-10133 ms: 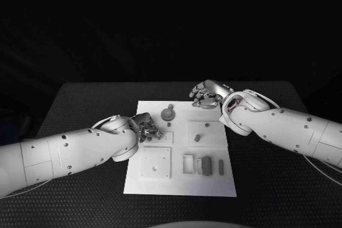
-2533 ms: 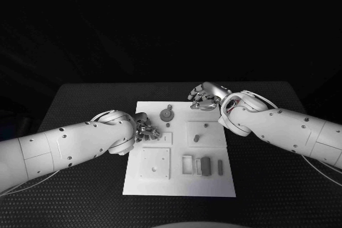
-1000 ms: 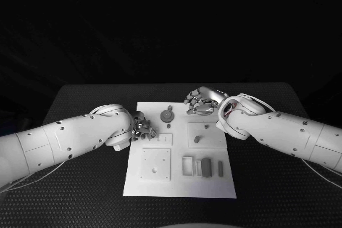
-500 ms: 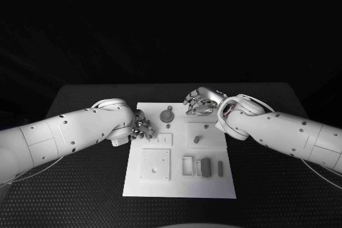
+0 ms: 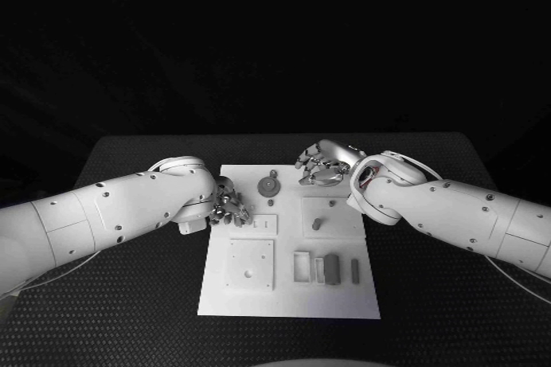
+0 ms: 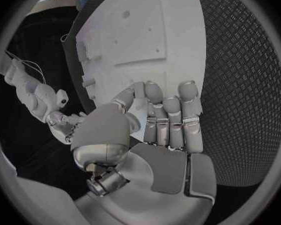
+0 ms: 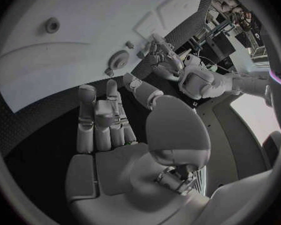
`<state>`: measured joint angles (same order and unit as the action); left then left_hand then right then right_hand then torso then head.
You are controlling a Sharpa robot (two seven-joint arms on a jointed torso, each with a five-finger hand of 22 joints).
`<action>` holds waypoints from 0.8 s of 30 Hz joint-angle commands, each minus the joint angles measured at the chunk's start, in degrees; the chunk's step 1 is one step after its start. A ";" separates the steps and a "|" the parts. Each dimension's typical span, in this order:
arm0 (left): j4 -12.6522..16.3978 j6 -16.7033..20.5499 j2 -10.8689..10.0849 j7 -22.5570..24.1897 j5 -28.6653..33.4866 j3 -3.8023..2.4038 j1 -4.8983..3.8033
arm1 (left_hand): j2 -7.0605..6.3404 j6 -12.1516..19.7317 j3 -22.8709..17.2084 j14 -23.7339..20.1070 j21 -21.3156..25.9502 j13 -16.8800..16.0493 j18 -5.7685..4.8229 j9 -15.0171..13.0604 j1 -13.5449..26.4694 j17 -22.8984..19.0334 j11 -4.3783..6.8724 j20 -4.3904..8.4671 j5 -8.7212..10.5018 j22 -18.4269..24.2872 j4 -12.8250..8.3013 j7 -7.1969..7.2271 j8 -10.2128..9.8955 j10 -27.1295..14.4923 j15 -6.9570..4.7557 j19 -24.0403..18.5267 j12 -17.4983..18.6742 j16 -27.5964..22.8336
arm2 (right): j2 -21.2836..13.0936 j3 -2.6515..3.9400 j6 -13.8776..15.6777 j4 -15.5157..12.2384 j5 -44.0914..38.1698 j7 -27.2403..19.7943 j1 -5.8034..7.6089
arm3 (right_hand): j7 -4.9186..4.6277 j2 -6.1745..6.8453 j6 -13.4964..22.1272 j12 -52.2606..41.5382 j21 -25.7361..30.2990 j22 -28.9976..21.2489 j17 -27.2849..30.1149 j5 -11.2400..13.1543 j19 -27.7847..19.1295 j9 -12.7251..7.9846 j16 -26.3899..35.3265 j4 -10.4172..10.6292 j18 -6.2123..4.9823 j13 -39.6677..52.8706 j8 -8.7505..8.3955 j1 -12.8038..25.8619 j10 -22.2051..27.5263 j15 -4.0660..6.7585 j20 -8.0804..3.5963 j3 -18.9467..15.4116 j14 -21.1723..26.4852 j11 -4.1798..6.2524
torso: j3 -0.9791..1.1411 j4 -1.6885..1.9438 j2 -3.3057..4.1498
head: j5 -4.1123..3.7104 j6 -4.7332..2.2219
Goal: Assemble the parts on the task board
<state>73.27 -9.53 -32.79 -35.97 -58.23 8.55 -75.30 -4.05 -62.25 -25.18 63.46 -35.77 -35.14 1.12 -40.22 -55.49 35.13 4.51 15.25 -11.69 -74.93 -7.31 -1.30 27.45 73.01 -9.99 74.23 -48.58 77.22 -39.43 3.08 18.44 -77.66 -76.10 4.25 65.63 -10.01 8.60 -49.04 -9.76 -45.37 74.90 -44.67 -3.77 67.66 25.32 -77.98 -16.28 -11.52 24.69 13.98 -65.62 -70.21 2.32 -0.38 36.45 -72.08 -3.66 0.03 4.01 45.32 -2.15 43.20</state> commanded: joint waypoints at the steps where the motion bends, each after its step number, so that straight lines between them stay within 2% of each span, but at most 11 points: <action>1: 0.13 -0.94 0.16 -0.53 -0.29 0.14 0.15 | 1.51 0.05 -4.80 -0.26 -0.14 0.09 1.35 -0.10 -1.56 -0.08 -0.06 0.17 0.30 -1.07 -5.20 -0.44 -0.23 -0.23 -0.13 -0.33 -0.38 0.37 | 0.05 -0.01 -0.72 -0.03 0.09 -0.49 -0.04 | -0.25 -0.04 0.03 0.32 0.40 0.99 0.07 -0.08 -0.06 -0.05 0.22 0.05 -3.48 -0.07 0.39 0.64 -0.07 0.03 -0.30 -0.30 0.53 -0.37 | 0.00 0.03 0.00 | -0.08 0.02; 6: 0.10 -0.68 0.13 -0.51 -0.48 0.15 0.15 | 0.69 0.04 -4.56 -0.31 -0.12 0.15 1.38 -0.17 -0.81 -0.16 -0.07 0.18 0.72 -1.02 -4.36 -0.45 -0.37 -0.32 -0.12 -0.36 -0.48 0.41 | 0.04 -0.02 -0.96 -0.04 0.14 -0.48 -0.04 | -0.25 -0.04 0.03 0.32 0.41 0.99 0.07 -0.09 -0.05 -0.06 0.22 0.06 -3.48 -0.07 0.39 0.67 -0.06 0.03 -0.30 -0.29 0.54 -0.38 | 0.00 0.03 -0.01 | -0.08 0.02; 7: 0.09 -0.74 0.11 -0.51 -0.48 0.16 0.15 | 0.18 0.03 -4.46 -0.34 -0.09 0.19 1.40 -0.20 -0.43 -0.21 -0.09 0.20 1.46 -1.00 -3.82 -0.41 -0.43 -0.37 -0.12 -0.38 -0.51 0.42 | 0.03 -0.03 -0.98 -0.03 0.14 -0.48 -0.04 | -0.25 -0.04 0.03 0.32 0.41 0.99 0.07 -0.09 -0.05 -0.06 0.23 0.06 -3.48 -0.07 0.39 0.67 -0.06 0.03 -0.30 -0.30 0.54 -0.38 | 0.00 0.03 0.00 | -0.11 -0.03; 8: 0.10 -0.77 0.10 -0.50 -0.48 0.16 0.15 | -0.39 0.03 -4.40 -0.39 -0.05 0.24 1.47 -0.25 -0.05 -0.26 -0.08 0.24 4.16 -0.97 -3.12 -0.41 -0.51 -0.44 -0.13 -0.42 -0.55 0.43 | 0.03 -0.04 -0.98 -0.05 0.15 -0.50 -0.04 | -0.25 -0.02 0.04 0.32 0.41 0.99 0.07 -0.08 -0.06 -0.06 0.23 0.07 -3.48 -0.07 0.39 0.69 -0.05 0.03 -0.30 -0.30 0.54 -0.38 | 0.00 0.03 0.00 | -0.10 -0.05; 10: 0.09 -0.70 0.10 -0.47 -0.48 0.17 0.15 | -1.09 0.00 -4.40 -0.42 0.00 0.29 1.48 -0.29 0.27 -0.32 -0.06 0.22 4.79 -0.96 -2.42 -0.44 -0.57 -0.49 -0.14 -0.47 -0.59 0.45 | 0.01 -0.04 -0.96 -0.07 0.15 -0.51 -0.04 | -0.26 0.01 0.05 0.32 0.42 0.99 0.07 -0.08 -0.06 -0.07 0.23 0.08 -3.48 -0.07 0.39 0.73 -0.04 0.02 -0.29 -0.31 0.55 -0.38 | -0.03 0.02 -0.01 | -0.08 -0.06; 13: 0.04 -0.67 0.09 -0.46 -0.48 0.18 0.15 | -1.60 0.02 -4.44 -0.46 0.03 0.34 1.50 -0.33 0.42 -0.37 -0.06 0.22 5.23 -0.95 -1.84 -0.44 -0.66 -0.54 -0.15 -0.51 -0.63 0.47 | 0.02 -0.05 -0.98 -0.08 0.15 -0.50 -0.04 | -0.26 0.03 0.06 0.33 0.43 0.99 0.07 -0.08 -0.06 -0.07 0.23 0.08 -3.48 -0.07 0.39 0.75 -0.04 0.02 -0.29 -0.31 0.55 -0.38 | -0.02 0.04 0.00 | -0.07 -0.07; 24: 0.08 -0.86 -0.04 -0.51 -0.49 0.20 0.15 | -2.19 0.02 -4.43 -0.51 0.06 0.41 1.53 -0.41 0.66 -0.44 -0.06 0.21 5.84 -0.96 -0.95 -0.45 -0.76 -0.61 -0.15 -0.55 -0.71 0.53 | -0.02 -0.06 -1.02 -0.11 0.15 -0.50 -0.04 | -0.26 0.04 0.08 0.33 0.45 0.99 0.08 -0.09 -0.06 -0.08 0.24 0.10 -3.48 -0.07 0.39 0.81 -0.02 0.01 -0.29 -0.29 0.56 -0.39 | -0.01 0.02 0.01 | -0.07 -0.10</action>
<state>73.33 -9.52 -32.82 -36.03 -58.39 8.60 -75.31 -5.73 -62.21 -28.70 63.00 -35.77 -34.78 1.12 -40.55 -54.70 34.73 4.29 15.33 -5.95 -74.91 -7.65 -1.33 27.06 72.80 -9.88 73.89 -49.02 77.43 -39.46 3.02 18.17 -77.69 -75.97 4.25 65.62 -9.93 8.83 -49.07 -9.76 -45.15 74.90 -44.67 -3.77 67.56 25.33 -77.99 -16.28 -11.51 24.69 13.98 -65.39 -70.12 2.46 -0.28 36.45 -71.95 -3.57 0.01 4.04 45.31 -2.21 43.09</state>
